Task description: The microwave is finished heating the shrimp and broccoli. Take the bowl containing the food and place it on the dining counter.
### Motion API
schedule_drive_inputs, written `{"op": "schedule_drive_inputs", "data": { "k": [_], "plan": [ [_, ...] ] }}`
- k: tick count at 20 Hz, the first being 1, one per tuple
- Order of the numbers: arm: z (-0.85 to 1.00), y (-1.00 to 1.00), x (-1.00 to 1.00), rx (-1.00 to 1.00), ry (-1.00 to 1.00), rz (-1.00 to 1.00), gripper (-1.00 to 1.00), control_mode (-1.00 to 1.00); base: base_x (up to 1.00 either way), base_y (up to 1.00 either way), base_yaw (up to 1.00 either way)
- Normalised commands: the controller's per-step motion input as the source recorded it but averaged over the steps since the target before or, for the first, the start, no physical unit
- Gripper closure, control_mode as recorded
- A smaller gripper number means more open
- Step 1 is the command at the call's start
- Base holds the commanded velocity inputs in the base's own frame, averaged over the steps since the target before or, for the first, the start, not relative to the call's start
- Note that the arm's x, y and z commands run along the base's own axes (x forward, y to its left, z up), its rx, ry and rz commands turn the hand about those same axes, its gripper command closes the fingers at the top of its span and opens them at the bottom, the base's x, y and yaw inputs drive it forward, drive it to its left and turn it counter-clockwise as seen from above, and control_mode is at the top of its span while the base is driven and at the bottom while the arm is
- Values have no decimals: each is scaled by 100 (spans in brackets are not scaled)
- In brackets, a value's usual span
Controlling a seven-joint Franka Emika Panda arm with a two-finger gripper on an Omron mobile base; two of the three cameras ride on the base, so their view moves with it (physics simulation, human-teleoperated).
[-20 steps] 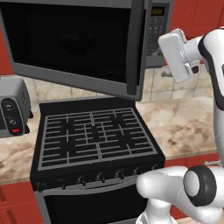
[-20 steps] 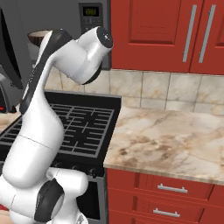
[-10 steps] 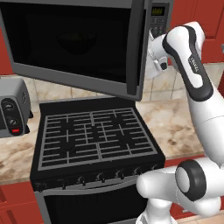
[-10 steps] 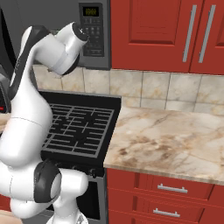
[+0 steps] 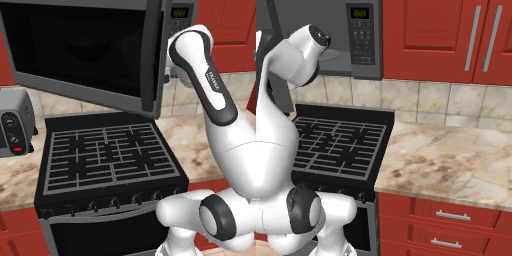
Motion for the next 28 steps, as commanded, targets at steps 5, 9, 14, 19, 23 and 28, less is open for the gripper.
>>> {"op": "schedule_drive_inputs", "data": {
  "k": [5, 9, 14, 19, 23, 28],
  "plan": [
    [0, 100, -85, 6, 0, 13, -100, -100, 0, 0, 0],
    [0, 100, -67, 4, 0, 7, -100, -100, 0, 0, 0],
    [0, 100, -20, 0, -3, -7, -100, -100, 0, 0, 0],
    [0, 30, 0, -1, 1, -10, -100, -100, 0, 0, 0],
    [6, -90, 12, 0, -3, -13, -100, -100, 0, 0, 0],
    [31, -100, 23, 0, -6, -21, -100, -100, 0, 0, 0]
  ]
}}
